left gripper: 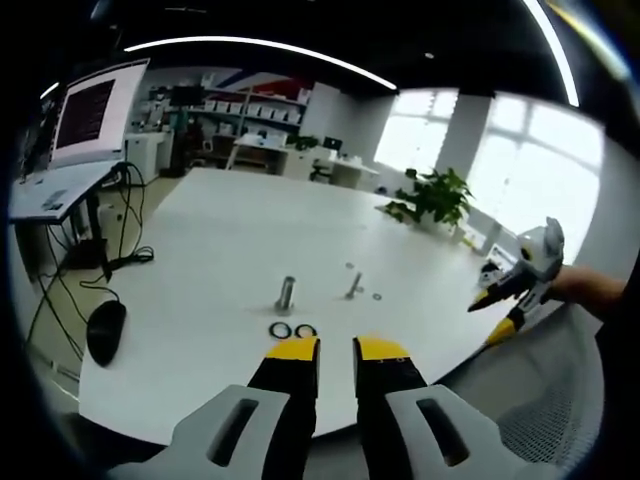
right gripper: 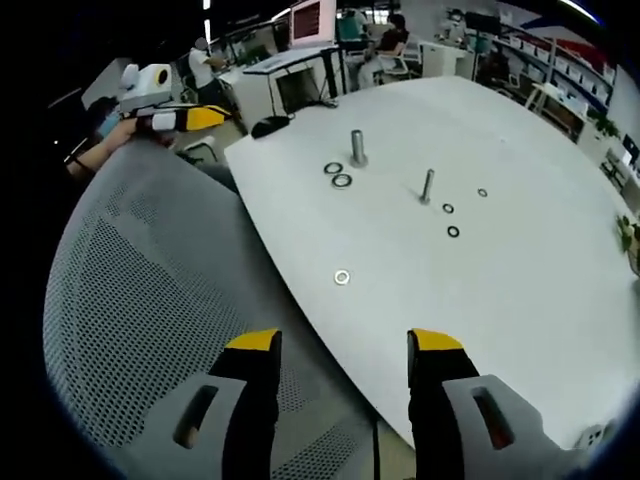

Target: Place the washer onto the threaded stud by aligning its center hole with the stud, sliding it down to the base, and recovering from edge contact or off-axis alignment until the washer reaches the visible bottom stop.

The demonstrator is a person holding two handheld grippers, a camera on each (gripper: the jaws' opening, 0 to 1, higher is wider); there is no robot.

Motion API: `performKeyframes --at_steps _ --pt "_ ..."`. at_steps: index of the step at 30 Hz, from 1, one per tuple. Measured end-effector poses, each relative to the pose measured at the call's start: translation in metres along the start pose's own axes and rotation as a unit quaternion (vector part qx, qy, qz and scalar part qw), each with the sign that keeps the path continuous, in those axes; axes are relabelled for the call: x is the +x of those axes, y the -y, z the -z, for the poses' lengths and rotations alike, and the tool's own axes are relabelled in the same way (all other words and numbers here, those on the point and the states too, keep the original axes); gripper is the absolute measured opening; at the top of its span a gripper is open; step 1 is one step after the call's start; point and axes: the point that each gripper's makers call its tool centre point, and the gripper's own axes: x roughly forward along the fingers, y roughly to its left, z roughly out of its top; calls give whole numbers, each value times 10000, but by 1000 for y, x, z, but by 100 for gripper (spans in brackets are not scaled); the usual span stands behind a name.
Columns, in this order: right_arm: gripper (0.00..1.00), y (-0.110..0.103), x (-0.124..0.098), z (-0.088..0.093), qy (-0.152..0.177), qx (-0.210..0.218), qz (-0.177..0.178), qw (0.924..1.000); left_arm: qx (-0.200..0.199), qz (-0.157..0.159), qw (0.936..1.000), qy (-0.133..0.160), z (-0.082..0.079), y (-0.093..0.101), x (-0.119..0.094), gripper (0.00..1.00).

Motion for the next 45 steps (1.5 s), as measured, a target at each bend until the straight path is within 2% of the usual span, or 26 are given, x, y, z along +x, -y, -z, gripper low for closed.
performKeyframes --at_steps 10,27,35,42,45 --pt "53 2 25 -31 -19 -291 -95 9995 2 -6 10000 -33 0 2 -1 11" --pt "53 28 49 -57 -142 -286 -58 9995 -9 3 10000 -38 0 4 -2 11" --pt "52 31 67 -54 -410 -392 -89 9983 -15 -1 10000 -31 0 5 -2 11" --pt "52 31 84 -40 -787 -579 -52 9952 -12 0 10000 -37 -1 5 -2 11" --pt "52 26 91 -33 -897 -554 -158 9943 -11 6 10000 -33 -1 5 -2 11"
